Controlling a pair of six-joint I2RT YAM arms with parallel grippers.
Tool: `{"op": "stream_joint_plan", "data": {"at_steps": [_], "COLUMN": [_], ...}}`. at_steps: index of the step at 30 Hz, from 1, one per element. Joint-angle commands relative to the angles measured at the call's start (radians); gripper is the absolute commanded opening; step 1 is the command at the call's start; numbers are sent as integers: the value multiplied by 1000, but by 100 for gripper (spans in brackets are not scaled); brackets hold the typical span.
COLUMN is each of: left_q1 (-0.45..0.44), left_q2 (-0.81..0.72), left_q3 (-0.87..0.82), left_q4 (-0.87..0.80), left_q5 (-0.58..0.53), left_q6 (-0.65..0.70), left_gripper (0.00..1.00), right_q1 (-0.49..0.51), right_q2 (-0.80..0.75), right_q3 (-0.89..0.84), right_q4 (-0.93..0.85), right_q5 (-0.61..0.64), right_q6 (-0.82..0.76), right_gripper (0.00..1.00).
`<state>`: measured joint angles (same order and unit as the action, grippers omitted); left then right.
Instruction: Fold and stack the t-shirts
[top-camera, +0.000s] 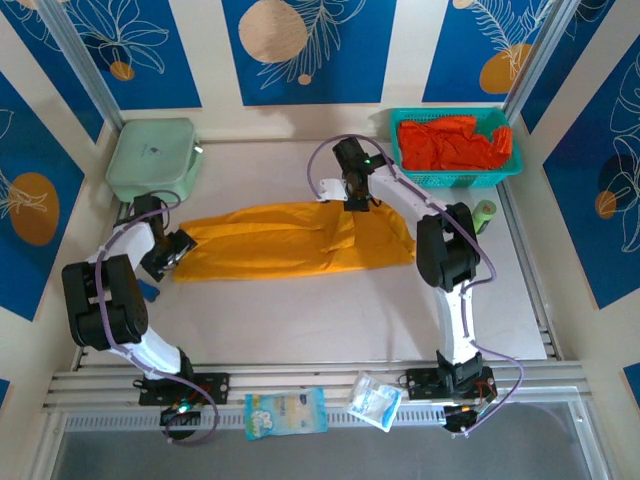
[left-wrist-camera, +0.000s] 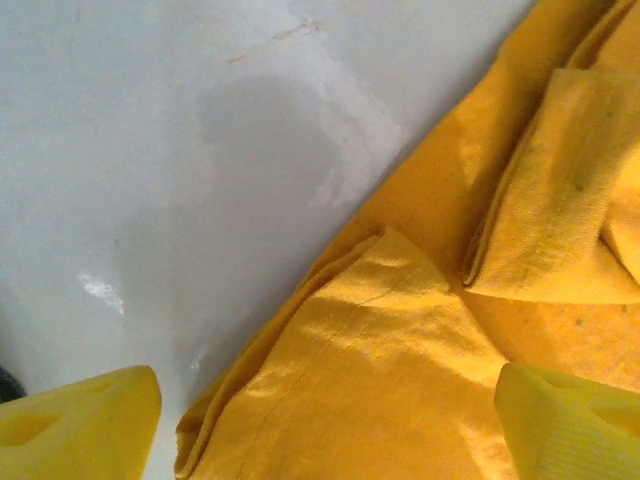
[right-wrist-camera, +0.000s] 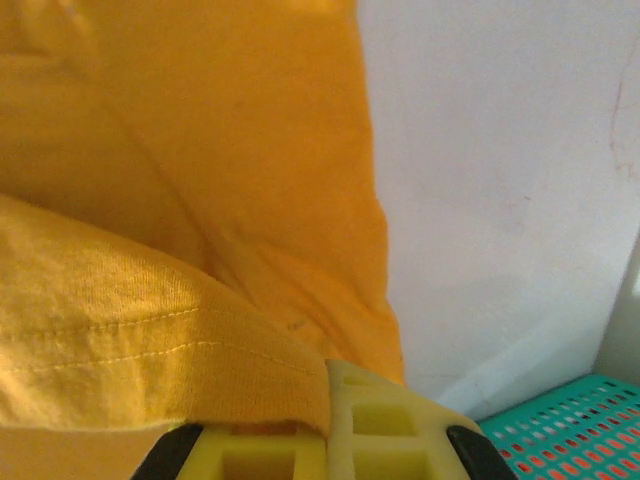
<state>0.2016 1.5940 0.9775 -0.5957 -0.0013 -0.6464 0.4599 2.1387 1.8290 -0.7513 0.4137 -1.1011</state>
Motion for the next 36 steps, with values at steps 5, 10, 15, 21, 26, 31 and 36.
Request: {"op": "stream_joint_plan", "data": {"at_steps": [5,10,15,21,26,31,36], "left_q1": [1,1,1,0,-1,0,-1], "left_q2": [-77,-126,-194,-262,-281,-294,-314], "left_q3": [16,38,66,99,118,120,117], "left_q4": [-39,-69,-99,-141,-174,-201,-212], "left_q5": [0,0,15,32,54,73,73], "left_q6": [13,25,43,49,68,90,99], "left_gripper": [96,99,99,99,99,99,99], "right_q1": [-28,-54,-56,-47,-18,-24,-24], "right_q2": [154,130,-42,-190,-290,-301,-268], "right_q3": [165,240,124,-142,-381,-494,-501], "right_q4": [-73,-135,-151,-165,-9,123,162], "right_q5": [5,-37,-100,-377,-394,-402,-372], "right_q6": [250,528,930,1431,1670,1771,1781], "right_gripper": [26,43,46,42,44,46,46]}}
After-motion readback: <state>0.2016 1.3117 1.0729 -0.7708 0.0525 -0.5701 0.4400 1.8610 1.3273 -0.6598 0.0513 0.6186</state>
